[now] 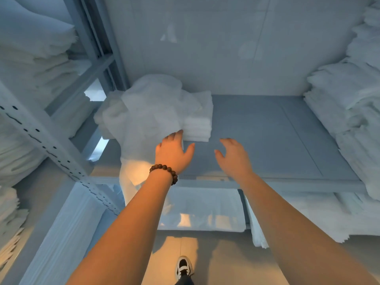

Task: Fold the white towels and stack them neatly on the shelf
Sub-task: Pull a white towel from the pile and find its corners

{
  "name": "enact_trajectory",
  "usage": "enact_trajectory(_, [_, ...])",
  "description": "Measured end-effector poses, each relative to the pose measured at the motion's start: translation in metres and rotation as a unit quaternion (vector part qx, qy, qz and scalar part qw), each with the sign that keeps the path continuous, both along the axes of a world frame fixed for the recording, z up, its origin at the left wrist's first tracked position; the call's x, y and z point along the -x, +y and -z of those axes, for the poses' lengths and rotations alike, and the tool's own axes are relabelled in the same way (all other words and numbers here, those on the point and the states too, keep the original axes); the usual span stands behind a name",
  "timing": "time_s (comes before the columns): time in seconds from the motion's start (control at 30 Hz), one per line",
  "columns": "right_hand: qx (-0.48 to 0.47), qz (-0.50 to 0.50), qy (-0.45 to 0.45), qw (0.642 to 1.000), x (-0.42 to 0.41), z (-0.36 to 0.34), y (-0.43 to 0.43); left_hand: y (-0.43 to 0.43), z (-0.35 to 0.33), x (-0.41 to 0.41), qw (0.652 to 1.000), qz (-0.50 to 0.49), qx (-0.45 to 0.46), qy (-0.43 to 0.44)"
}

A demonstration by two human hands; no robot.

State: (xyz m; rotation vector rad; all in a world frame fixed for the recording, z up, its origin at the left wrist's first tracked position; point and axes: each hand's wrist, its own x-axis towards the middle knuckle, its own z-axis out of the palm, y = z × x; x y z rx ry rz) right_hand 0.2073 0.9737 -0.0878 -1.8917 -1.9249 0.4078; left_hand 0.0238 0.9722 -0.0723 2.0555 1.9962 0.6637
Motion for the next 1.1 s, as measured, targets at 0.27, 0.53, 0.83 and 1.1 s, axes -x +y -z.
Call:
enact_trajectory(0.27, [-0.002, 0.019, -0.003, 1.0, 0.029, -0.017, 0.088, 0.092, -0.008, 0.031, 1.0, 0.023, 0.015, -0.001])
enact_trajectory(0.53, [0.018, 0.03, 0.0, 0.999, 0.033, -0.014, 0.124, 0.136, -0.004, 0.03, 0.999, 0.04, -0.004, -0.015])
enact_trajectory(0.83, [-0.008, -0.009, 0.008, 1.0, 0.036, -0.018, 0.163, 0.169, -0.002, 0.034, 1.0, 0.01, -0.017, -0.008])
enact_trajectory(1.1, [-0.002, -0.101, -0.029, 0.994, 0.067, -0.012, 0.2, 0.184, 0.001, 0.07, 0.999, -0.035, -0.034, 0.005])
